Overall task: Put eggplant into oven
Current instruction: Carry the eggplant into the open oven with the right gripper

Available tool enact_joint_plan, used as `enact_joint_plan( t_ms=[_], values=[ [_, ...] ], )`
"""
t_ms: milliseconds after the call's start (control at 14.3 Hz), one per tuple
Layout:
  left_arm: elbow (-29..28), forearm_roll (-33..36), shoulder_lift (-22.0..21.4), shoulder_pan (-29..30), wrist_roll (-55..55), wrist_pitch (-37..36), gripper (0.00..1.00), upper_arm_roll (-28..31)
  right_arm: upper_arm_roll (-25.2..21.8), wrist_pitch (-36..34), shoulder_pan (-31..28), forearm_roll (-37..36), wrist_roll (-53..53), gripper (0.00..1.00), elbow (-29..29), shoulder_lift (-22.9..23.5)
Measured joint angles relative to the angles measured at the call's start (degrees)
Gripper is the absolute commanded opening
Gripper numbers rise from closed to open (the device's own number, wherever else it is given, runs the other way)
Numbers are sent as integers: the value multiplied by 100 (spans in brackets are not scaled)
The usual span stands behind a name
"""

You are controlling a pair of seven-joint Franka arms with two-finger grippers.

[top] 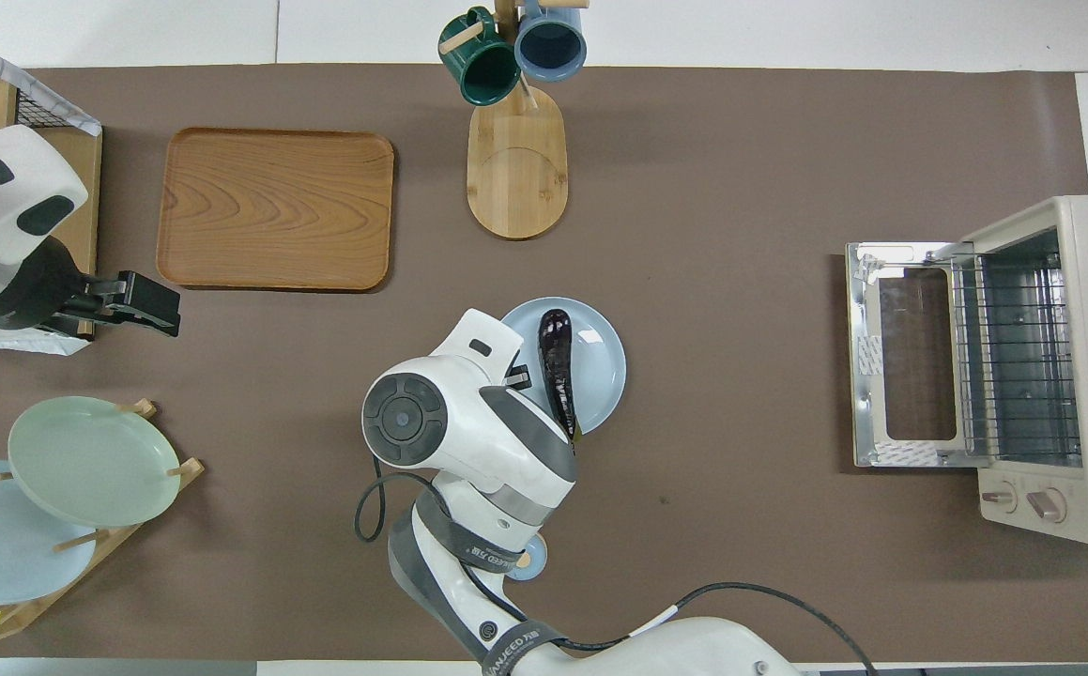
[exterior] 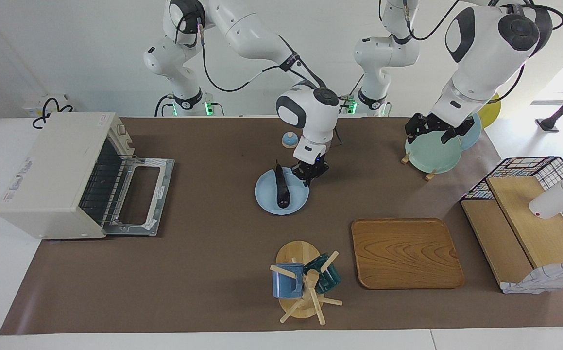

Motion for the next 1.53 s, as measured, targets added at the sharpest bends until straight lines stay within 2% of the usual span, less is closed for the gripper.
enact_joint_plan(
  t_ms=[209,488,767,976,1254,1533],
  values=[
    [0,-9,0,0,0,31,100,-7,-73,-876,-148,-318,-166,0,243,-185],
    [0,-22,0,0,-1,62,100,-15,-107,-1461,-1056,-424,-1038,0,95,-703],
    [0,-41,0,0,-1,70,100,-21,-124,-1501,-2102,-427,-1808,0,-748,-1495],
    [0,-43,0,0,-1,70,100,-22,-125,-1546,-2542,-430,-2155,0,-1418,-2104],
    [0,-43,0,4,-1,70,100,-21,-127,-1530,-3608,-433,-3506,0,-2037,-2840],
    [0,-45,-2,-4,-1,77,100,-34,-128,-993,-4443,-433,-4591,0,-2535,-3292]
  ],
)
